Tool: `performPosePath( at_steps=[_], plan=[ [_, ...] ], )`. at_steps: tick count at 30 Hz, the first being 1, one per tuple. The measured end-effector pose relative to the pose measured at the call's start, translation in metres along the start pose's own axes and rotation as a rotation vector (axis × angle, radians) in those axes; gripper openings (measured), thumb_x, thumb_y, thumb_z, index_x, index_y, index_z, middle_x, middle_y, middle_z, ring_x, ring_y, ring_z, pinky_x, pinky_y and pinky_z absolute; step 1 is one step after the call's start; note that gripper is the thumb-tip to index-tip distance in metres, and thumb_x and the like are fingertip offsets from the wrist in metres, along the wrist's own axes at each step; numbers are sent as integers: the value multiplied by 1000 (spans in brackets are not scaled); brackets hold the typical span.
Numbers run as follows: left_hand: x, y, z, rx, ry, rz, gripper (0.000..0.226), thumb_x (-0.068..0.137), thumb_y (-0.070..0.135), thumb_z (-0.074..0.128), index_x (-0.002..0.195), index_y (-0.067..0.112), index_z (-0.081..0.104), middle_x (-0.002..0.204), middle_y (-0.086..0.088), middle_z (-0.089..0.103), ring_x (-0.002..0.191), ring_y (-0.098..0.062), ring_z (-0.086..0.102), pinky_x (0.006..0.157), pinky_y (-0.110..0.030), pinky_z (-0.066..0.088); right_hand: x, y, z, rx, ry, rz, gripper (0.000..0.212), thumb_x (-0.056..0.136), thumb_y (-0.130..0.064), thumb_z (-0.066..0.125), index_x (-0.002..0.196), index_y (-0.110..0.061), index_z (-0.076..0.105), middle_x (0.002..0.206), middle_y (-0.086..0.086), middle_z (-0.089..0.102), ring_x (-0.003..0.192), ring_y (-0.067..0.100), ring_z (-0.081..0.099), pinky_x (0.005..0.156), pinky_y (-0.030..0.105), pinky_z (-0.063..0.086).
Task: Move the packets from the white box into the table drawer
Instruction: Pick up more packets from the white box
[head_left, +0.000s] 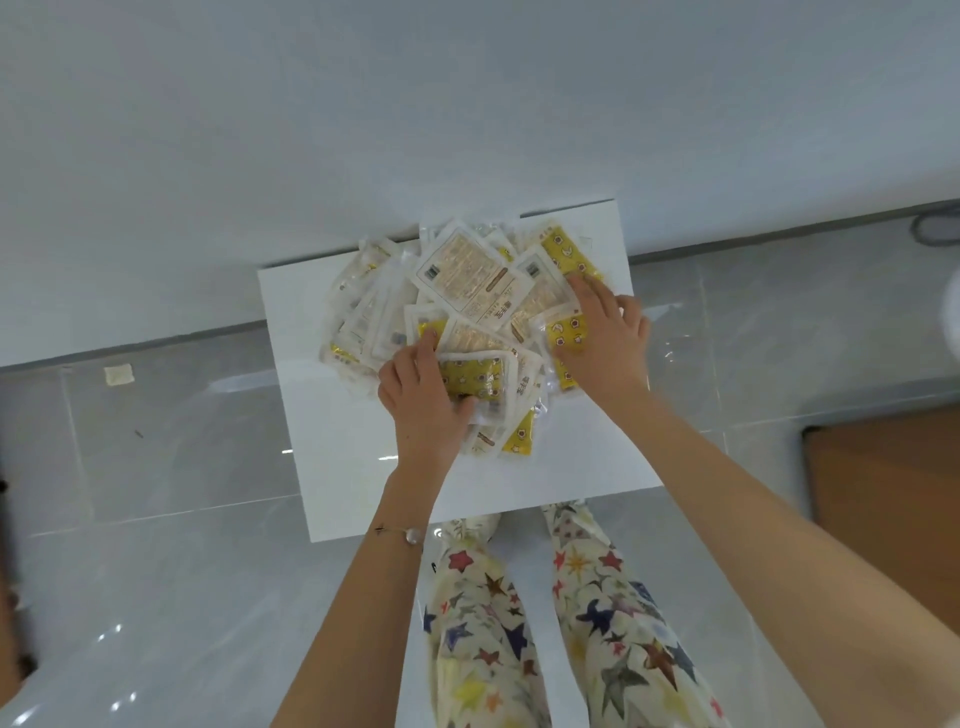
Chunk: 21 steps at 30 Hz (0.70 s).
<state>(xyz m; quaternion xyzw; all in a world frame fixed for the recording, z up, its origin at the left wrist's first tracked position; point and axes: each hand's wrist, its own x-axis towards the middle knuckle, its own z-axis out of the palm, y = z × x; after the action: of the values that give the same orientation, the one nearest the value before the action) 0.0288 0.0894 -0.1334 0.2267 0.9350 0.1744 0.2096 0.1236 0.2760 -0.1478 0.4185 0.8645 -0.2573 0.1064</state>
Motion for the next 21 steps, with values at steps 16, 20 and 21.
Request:
performPosePath(
  at_steps=[16, 20, 21],
  plan=[
    [-16, -4, -11, -292, -110, -283, 54, 65, 27, 66, 113, 5, 53, 110, -7, 50, 99, -23, 41, 88, -36, 41, 7, 1, -8, -36, -31, -19, 39, 78, -31, 69, 115, -20, 63, 124, -4, 50, 116, 26, 35, 96, 35, 22],
    [-27, -7, -20, -515, -97, -315, 27, 82, 8, 65, 106, 14, 53, 105, 5, 58, 95, -14, 56, 69, -7, 45, 5, 8, -18, 49, -24, -5, 39, 76, -37, 74, 111, -20, 67, 128, -9, 55, 123, 25, 36, 100, 36, 23],
    [-29, -7, -22, -527, -87, -329, 28, 85, 8, 65, 109, 13, 54, 105, 6, 59, 91, -10, 57, 65, -2, 43, 4, 8, -21, 161, -57, 31, 34, 76, -34, 76, 107, -20, 68, 119, -7, 60, 117, 22, 45, 96, 34, 31]
  ],
)
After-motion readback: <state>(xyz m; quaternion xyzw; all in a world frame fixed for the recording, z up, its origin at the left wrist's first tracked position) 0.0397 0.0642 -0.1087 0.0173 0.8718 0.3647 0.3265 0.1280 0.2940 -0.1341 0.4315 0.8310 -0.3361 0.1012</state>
